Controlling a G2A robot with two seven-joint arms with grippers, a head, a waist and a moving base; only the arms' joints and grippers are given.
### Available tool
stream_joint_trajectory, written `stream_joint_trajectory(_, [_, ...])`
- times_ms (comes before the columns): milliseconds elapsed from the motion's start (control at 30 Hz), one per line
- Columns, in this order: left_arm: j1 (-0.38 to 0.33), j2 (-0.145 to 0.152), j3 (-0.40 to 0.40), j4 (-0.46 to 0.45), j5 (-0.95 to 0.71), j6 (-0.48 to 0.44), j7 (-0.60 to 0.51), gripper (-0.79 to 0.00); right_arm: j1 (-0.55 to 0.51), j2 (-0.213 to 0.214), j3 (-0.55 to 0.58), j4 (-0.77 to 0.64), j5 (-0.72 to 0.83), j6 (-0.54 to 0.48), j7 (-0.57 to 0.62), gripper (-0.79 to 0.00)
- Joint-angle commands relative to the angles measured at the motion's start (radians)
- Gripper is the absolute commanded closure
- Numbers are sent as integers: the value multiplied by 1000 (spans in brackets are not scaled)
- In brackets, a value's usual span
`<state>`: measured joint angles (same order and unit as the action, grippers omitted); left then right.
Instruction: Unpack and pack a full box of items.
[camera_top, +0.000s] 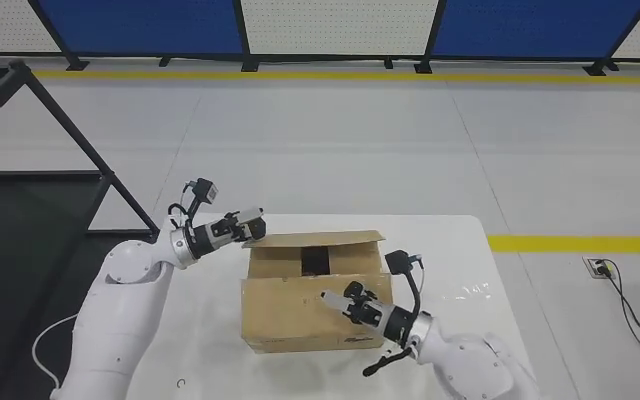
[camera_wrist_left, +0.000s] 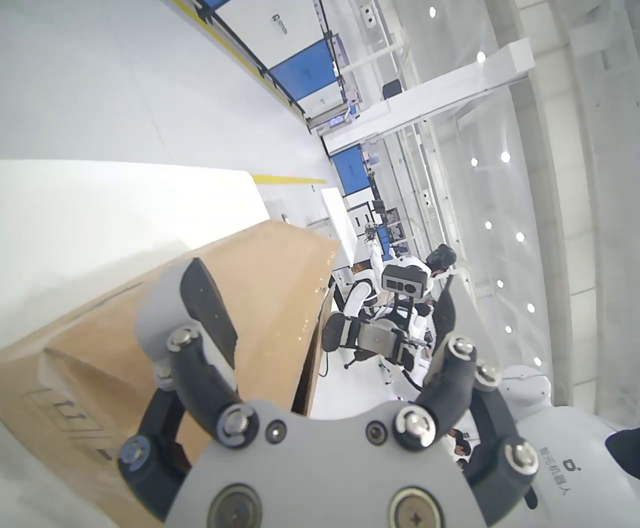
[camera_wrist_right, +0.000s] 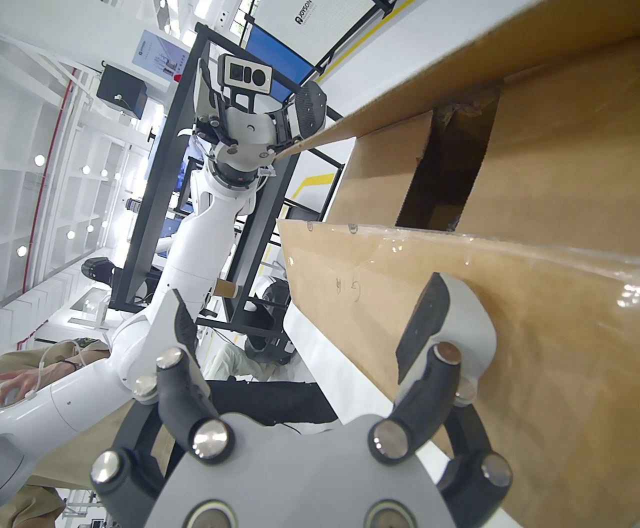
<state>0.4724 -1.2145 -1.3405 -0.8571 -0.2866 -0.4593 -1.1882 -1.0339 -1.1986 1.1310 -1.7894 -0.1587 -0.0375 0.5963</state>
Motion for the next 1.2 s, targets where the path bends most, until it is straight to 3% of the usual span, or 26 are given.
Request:
stream_joint_trajectory(0, [4, 2, 7, -12, -14, 17, -38, -785, 1, -1, -4, 2, -1, -2, -1, -785])
stream_joint_trajectory(267, [-10, 17, 30, 7, -20, 128, -194, -785, 2, -4, -10, 11, -10, 12, -6, -785])
stream_joint_trajectory(533, [-25, 20, 44, 44, -82, 163, -259, -785, 25, -12, -48, 20, -68, 74, -27, -785])
stream_joint_trajectory(1167, [-43, 27, 122, 94, -35, 169, -295, -785, 40, -25, -67, 35, -89, 77, -51, -785])
